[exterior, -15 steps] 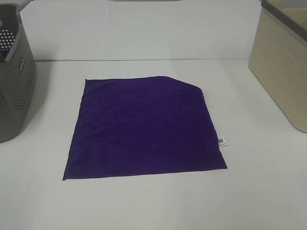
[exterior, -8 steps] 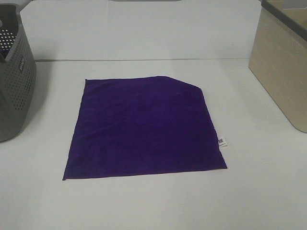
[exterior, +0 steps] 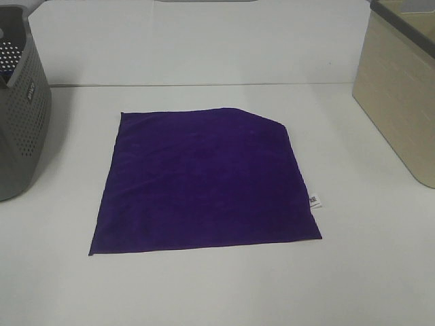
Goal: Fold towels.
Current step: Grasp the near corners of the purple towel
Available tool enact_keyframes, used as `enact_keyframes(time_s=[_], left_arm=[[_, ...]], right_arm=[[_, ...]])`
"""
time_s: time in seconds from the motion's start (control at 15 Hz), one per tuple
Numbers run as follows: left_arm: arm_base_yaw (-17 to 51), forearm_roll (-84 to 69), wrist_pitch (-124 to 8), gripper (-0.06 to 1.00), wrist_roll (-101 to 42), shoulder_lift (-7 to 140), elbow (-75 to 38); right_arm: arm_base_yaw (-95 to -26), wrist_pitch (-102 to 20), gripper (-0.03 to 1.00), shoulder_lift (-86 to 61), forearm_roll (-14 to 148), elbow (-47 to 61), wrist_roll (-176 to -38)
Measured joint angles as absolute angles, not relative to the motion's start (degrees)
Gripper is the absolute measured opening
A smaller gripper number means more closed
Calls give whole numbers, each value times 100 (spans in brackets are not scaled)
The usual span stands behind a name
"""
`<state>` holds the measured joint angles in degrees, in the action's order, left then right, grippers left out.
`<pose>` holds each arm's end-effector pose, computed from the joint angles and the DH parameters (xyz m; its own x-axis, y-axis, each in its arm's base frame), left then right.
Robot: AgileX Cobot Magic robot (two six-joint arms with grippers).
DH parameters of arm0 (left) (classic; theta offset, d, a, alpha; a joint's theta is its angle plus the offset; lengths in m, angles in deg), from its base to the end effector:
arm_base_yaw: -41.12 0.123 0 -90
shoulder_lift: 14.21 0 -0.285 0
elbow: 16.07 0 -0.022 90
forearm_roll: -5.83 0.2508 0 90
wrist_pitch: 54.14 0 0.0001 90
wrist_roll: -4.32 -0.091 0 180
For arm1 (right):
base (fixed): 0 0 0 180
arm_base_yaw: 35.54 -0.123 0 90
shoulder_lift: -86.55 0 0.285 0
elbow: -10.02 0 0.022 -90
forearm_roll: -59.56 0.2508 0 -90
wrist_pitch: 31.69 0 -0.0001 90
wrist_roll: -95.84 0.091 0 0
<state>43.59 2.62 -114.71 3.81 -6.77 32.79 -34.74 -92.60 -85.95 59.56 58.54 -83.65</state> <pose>-0.0049 -0.0047 0.2762 -0.4509 -0.0381 -0.8918 -0.0080 0.9992 -0.0386 -0.0058 0.0001 0.2773 -0.4527 0.0152 -0.8915 0.0180 0.9998 0.0079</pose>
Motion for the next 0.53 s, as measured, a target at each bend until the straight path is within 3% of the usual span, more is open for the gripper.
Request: enact_keyframes(time_s=[0.27,0.53], left_arm=[[4359,130,-11499,99,398,-619,3227],[4359,61,-12341,98,501,1730,1789]], right_arm=[[-3474,-9328,96,-8457,5956,5773,-8468],[-3474,-10113,96,-5902,6064,4530,-8416]])
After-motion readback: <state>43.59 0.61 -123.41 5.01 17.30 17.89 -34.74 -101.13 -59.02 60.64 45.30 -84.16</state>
